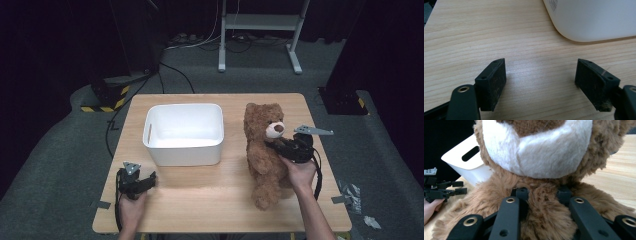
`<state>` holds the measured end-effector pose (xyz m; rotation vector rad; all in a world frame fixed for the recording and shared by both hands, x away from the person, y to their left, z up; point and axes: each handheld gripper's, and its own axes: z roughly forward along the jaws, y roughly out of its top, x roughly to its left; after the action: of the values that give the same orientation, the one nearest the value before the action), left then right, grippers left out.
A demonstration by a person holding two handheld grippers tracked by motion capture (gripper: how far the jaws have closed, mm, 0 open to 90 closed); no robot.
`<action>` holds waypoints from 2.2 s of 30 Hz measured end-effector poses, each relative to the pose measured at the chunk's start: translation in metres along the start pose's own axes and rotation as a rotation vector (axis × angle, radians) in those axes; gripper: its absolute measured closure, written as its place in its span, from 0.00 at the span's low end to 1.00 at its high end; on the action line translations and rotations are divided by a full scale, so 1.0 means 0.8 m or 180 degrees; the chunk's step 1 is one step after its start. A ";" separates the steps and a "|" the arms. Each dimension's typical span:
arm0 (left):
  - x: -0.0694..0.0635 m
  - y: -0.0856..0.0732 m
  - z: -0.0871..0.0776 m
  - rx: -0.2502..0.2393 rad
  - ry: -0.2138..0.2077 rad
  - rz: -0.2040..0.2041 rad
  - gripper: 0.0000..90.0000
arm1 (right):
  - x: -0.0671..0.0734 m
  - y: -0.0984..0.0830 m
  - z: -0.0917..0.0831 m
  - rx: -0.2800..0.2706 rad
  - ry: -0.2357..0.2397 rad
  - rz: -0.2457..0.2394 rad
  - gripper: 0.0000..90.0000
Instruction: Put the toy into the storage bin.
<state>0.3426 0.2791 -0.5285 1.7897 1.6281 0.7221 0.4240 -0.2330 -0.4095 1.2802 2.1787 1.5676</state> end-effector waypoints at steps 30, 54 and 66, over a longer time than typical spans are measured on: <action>0.000 0.000 0.000 -0.0011 -0.0006 -0.0005 0.27 | 0.034 0.034 -0.018 -0.0163 0.0175 -0.0165 0.80; 0.000 0.000 0.000 0.0004 -0.0013 0.0027 0.27 | 0.057 0.060 -0.015 -0.0172 0.0214 -0.0333 0.80; 0.000 0.000 0.000 0.0000 -0.0023 0.0038 0.28 | 0.070 0.079 -0.009 -0.0238 0.0314 -0.0366 0.79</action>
<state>0.3428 0.2788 -0.5285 1.8014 1.6140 0.7201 0.4192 -0.1932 -0.3350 1.0576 2.1855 1.6822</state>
